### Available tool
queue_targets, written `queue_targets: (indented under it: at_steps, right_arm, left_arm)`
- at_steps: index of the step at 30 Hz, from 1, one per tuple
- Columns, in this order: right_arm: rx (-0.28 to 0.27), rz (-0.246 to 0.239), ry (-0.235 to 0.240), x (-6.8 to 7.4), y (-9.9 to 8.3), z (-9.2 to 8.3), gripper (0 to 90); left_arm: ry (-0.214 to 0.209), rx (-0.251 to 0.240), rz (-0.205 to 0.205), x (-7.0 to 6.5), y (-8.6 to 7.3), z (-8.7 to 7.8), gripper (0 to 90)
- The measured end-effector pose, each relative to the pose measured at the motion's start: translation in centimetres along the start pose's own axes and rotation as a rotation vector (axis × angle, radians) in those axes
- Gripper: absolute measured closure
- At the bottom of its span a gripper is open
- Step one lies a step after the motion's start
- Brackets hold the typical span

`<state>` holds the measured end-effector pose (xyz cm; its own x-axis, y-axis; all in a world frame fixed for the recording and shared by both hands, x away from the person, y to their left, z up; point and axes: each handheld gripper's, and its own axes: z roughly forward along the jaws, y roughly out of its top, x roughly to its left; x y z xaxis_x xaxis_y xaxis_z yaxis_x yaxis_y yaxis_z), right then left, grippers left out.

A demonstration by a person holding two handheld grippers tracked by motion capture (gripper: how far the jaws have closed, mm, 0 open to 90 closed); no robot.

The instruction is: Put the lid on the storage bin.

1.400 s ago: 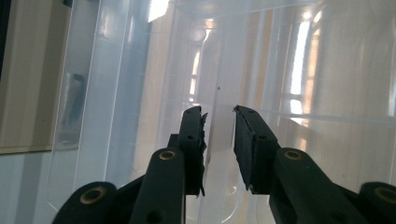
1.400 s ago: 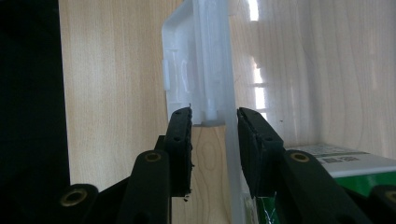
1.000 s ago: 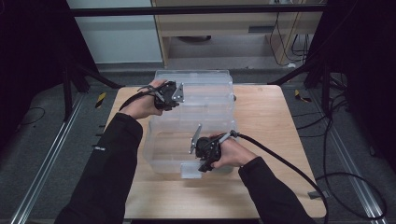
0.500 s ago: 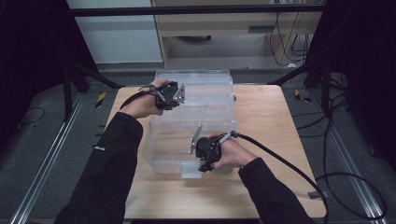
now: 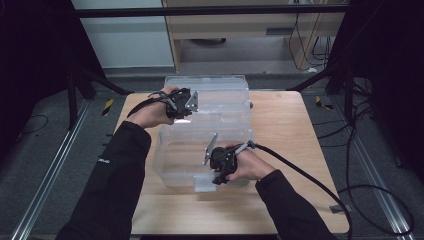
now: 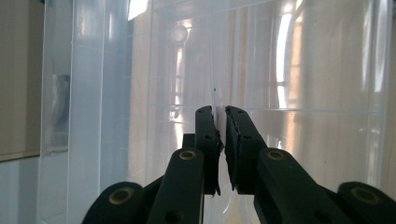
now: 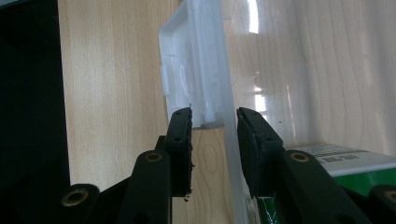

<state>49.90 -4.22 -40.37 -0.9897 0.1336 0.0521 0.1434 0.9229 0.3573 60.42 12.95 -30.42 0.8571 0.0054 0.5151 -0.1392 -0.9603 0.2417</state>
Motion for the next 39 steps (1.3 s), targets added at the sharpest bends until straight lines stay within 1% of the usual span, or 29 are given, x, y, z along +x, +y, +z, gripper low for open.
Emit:
queue_targets:
  at_steps: [3, 4, 6, 15, 22, 27, 33, 34, 35, 37, 38, 39]
  right_arm:
    - [0.002, 0.002, 0.0, 0.0, 0.0, 0.0, 66.8]
    - [0.003, 0.004, -0.001, 0.0, 0.0, 0.0, 66.8]
    - [0.003, 0.006, -0.003, 0.1, 0.0, 0.0, 66.8]
    - [0.002, 0.009, -0.003, 0.2, 0.0, 0.0, 66.7]
    - [-0.005, 0.001, -0.005, 0.2, -0.1, 0.0, 66.7]
    - [-0.009, 0.014, -0.004, 0.3, -0.2, 0.0, 66.7]
    - [-0.008, 0.013, -0.004, 0.3, -0.2, 0.0, 66.7]
    - [-0.003, 0.02, -0.003, 0.4, -0.2, 0.0, 66.7]
    - [-0.009, 0.014, -0.007, 0.4, -0.2, 0.0, 66.6]
    - [-0.007, 0.009, -0.006, 0.4, -0.2, 0.0, 66.6]
    - [-0.006, 0.007, -0.006, 0.4, -0.2, 0.0, 66.6]
    - [-0.006, 0.007, -0.008, 0.4, -0.2, 0.0, 66.6]
  left_arm:
    - [-0.01, -0.009, -0.007, -0.2, 0.0, -0.3, 83.9]
    - [-0.009, -0.001, 0.004, -0.2, 0.1, -0.5, 84.0]
    - [-0.009, -0.005, 0.005, -0.5, 0.2, -0.8, 84.3]
    - [-0.011, -0.05, -0.009, -1.9, -0.2, -2.0, 84.7]
    - [-0.003, -0.053, 0.003, -3.0, -0.1, -2.7, 84.8]
    - [-0.003, -0.061, 0.003, -3.5, -0.1, -3.0, 84.9]
    - [-0.003, -0.068, 0.006, -4.3, -0.1, -3.5, 85.1]
    - [-0.004, -0.077, 0.002, -4.4, -0.2, -3.5, 85.1]
    - [-0.006, -0.078, -0.005, -4.6, -0.3, -3.6, 85.1]
    - [-0.006, -0.075, 0.003, -4.8, -0.3, -3.8, 85.1]
    - [-0.007, -0.079, -0.004, -5.0, -0.3, -3.9, 85.1]
    - [-0.01, -0.074, 0.001, -5.1, -0.2, -4.0, 85.1]
